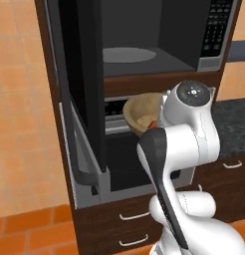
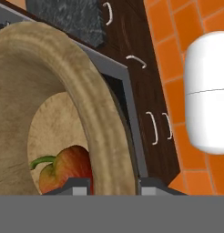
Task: Pick the bell pepper from the sink and place it in the bowl. Then pick the bowl and place it in the microwave. Then close the microwave door and press the start button.
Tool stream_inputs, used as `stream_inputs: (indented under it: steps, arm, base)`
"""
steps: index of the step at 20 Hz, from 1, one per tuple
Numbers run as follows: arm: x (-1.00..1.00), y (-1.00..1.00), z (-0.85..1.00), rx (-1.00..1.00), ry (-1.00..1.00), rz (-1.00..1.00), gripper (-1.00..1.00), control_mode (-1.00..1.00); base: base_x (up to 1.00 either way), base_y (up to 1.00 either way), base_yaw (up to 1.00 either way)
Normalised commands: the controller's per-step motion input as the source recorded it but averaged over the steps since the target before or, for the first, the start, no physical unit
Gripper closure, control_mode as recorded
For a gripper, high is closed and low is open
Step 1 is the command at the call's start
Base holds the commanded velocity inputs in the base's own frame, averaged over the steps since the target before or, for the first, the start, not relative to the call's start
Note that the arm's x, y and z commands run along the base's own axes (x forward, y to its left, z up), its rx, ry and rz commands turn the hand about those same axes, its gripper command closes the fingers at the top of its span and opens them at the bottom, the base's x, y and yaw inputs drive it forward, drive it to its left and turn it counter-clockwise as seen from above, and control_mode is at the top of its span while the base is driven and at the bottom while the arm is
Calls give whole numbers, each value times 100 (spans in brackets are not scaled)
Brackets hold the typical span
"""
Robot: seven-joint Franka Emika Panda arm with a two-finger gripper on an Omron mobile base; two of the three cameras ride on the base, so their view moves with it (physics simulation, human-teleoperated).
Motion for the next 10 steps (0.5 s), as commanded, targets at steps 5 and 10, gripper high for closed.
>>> stream_inputs:
  steps: [5, 10]
  arm:
    - [0, 0, 0, 0, 0, 0, 100, 100]
    - [0, 0, 0, 0, 0, 0, 100, 100]
  base:
    - [16, 0, -5]
    - [51, 0, -1]
